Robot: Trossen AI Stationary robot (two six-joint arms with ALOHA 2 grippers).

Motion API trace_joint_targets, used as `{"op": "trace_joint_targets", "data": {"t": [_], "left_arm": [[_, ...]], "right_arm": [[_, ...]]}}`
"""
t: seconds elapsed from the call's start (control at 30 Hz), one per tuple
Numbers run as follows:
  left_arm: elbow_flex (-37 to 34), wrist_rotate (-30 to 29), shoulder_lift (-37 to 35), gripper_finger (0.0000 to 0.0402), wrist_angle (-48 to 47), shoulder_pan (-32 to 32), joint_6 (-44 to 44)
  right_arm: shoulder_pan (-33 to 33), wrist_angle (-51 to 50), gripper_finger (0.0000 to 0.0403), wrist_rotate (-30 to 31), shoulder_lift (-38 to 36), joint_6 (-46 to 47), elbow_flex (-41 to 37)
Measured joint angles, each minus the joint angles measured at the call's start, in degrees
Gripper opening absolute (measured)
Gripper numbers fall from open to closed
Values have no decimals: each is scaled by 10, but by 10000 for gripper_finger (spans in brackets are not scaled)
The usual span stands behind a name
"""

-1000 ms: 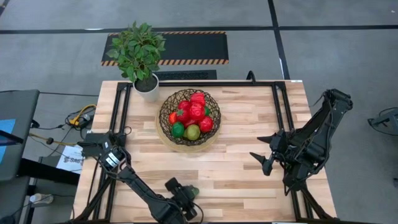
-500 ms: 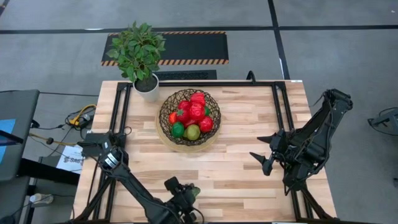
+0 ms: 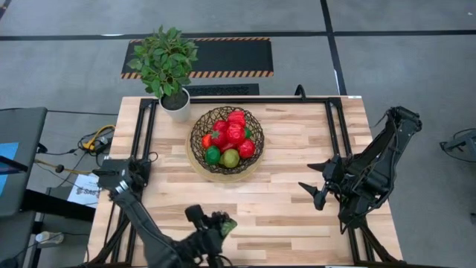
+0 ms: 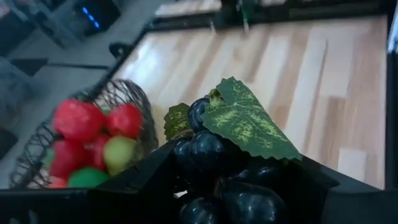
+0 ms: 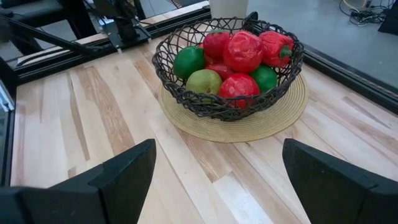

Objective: Build produce basket
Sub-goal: Put the black grapes into the basket

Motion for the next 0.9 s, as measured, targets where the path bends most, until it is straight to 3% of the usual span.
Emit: {"op": "trace_joint_targets", "data": {"t": [0.2, 0.4, 0.63, 0.9], "left_arm": [[0, -99, -62, 212, -9, -9, 56], [0, -128, -117, 212, -9, 18, 182], [-1, -169, -183, 212, -9, 90, 288], [-1, -162, -262, 212, -9, 222, 332]], "right_arm": [[0, -5, 368, 0, 0, 0, 0], [0, -7, 368, 2, 0, 0, 0], [0, -7, 368, 2, 0, 0, 0], [0, -11, 368, 2, 0, -1, 0]]}}
